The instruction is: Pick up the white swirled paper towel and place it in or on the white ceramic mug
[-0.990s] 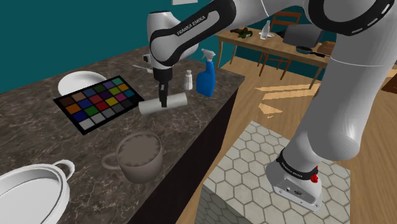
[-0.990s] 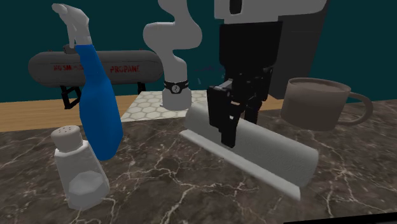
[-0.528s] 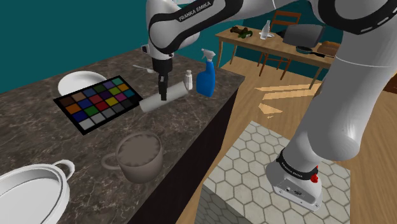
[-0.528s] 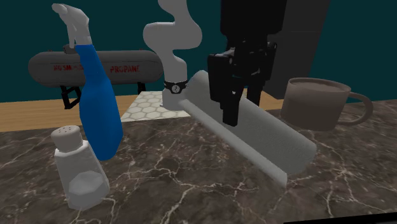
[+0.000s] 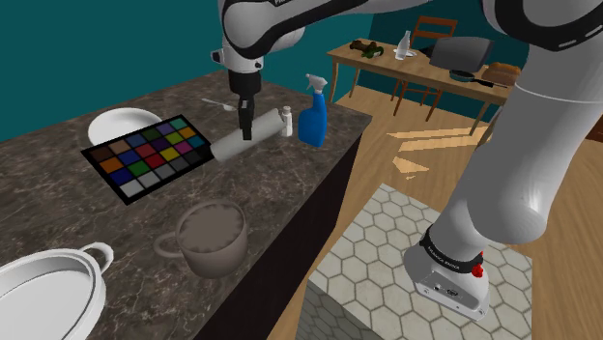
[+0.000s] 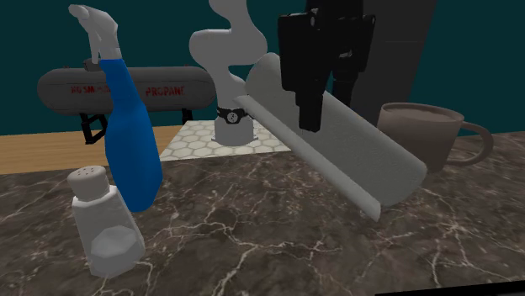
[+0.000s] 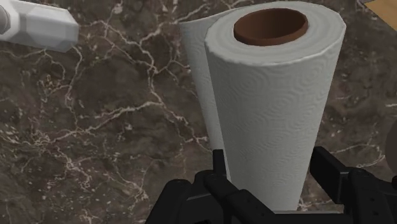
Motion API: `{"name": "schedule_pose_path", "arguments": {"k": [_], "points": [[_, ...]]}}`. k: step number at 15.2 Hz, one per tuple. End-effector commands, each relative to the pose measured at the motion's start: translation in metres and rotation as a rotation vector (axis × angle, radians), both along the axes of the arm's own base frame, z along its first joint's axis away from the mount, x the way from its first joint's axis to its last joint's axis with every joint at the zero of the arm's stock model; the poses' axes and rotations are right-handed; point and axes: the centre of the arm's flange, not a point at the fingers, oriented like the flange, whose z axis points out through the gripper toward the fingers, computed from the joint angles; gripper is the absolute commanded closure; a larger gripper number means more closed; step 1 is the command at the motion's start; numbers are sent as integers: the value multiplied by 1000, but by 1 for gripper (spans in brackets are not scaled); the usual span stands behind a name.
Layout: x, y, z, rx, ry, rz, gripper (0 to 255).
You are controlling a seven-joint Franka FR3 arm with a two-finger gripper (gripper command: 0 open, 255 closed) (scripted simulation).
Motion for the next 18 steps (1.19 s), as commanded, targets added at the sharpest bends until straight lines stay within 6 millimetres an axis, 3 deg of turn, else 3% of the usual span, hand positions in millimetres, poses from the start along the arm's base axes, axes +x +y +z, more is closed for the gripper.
{"name": "schedule_pose_path", "arguments": {"k": [1,13,18], "points": [[0,-1,11,0,0,0,255],[0,-1,71,0,0,0,255],[-31,57,73,0,0,0,255]]}}
